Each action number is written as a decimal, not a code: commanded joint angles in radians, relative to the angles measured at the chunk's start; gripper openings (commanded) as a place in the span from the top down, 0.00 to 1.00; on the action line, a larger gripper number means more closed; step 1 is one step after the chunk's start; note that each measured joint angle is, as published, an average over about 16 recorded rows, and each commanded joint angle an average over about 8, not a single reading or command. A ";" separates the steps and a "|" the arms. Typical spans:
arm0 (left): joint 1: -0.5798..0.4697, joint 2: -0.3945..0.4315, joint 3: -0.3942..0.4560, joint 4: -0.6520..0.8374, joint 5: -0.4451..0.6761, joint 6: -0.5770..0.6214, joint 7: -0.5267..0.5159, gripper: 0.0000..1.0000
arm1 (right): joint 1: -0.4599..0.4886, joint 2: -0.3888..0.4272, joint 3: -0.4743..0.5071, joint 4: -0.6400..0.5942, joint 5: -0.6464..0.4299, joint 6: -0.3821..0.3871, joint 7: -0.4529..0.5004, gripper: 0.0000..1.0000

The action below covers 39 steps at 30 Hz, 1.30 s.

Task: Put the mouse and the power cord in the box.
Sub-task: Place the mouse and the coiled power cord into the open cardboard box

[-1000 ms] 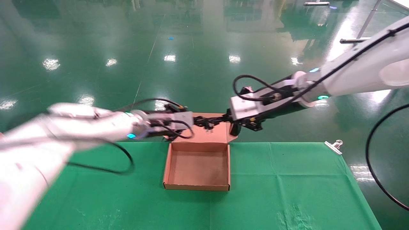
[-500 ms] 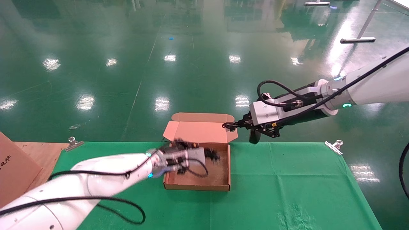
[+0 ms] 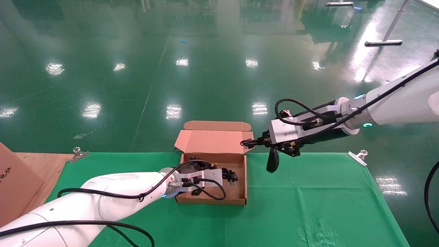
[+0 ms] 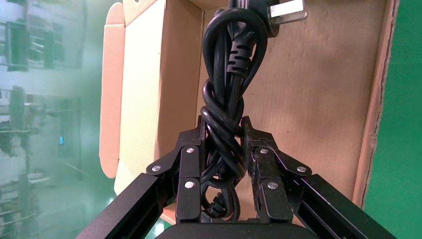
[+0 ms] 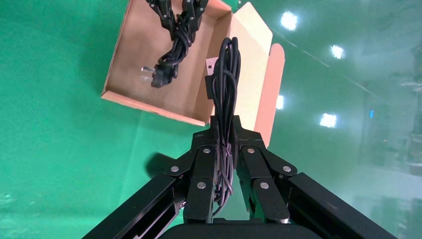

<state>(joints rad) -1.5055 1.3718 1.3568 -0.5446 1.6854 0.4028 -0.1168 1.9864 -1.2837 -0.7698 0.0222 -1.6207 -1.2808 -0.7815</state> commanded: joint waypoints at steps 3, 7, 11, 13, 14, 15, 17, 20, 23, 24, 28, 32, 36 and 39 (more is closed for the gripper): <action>-0.004 0.000 0.023 -0.002 -0.013 -0.008 -0.008 0.00 | -0.003 0.000 0.001 -0.007 0.002 0.002 -0.005 1.00; -0.008 0.000 0.041 -0.003 -0.025 -0.014 -0.013 0.00 | 0.000 -0.003 0.003 -0.009 0.004 0.000 -0.007 1.00; -0.011 -0.001 0.057 -0.003 -0.036 -0.019 -0.017 0.00 | 0.004 -0.009 0.004 -0.008 0.006 -0.007 -0.009 1.00; -0.013 -0.001 0.065 -0.003 -0.042 -0.021 -0.019 0.00 | 0.006 -0.013 0.005 -0.008 0.008 -0.013 -0.009 1.00; -0.013 -0.001 0.066 -0.004 -0.049 -0.023 -0.023 0.00 | 0.007 -0.016 0.006 -0.008 0.008 -0.016 -0.008 1.00; -0.014 -0.001 0.065 -0.003 -0.058 -0.024 -0.029 0.00 | 0.008 -0.019 0.006 -0.008 0.009 -0.018 -0.008 1.00; -0.020 -0.002 0.065 0.004 -0.072 -0.026 -0.037 0.00 | 0.008 -0.026 0.006 -0.008 0.010 -0.023 -0.005 1.00; -0.034 -0.005 0.061 0.017 -0.096 -0.025 -0.052 0.00 | 0.009 -0.040 0.007 -0.004 0.011 -0.027 0.001 1.00; -0.055 -0.014 0.054 0.034 -0.120 -0.018 -0.056 0.00 | 0.006 -0.054 0.007 0.006 0.011 -0.027 0.011 1.00; -0.062 -0.019 0.050 0.037 -0.129 -0.013 -0.054 0.00 | 0.003 -0.059 0.007 0.012 0.012 -0.026 0.016 1.00; -0.087 -0.067 0.015 0.027 -0.187 0.016 -0.030 0.00 | -0.021 -0.075 0.004 0.061 0.015 -0.015 0.044 1.00; -0.098 -0.162 -0.036 -0.031 -0.260 0.052 0.018 0.00 | -0.063 -0.085 -0.011 0.160 0.026 0.005 0.099 1.00; -0.089 -0.285 -0.089 -0.114 -0.334 0.086 0.070 0.00 | -0.114 -0.091 -0.050 0.286 0.047 0.051 0.177 1.00; -0.069 -0.375 -0.124 -0.171 -0.384 0.107 0.105 0.00 | -0.155 -0.092 -0.093 0.379 0.067 0.123 0.234 1.00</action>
<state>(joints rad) -1.5685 1.0058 1.2360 -0.7049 1.3031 0.5080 -0.0136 1.8312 -1.3756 -0.8704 0.3941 -1.5500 -1.1308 -0.5554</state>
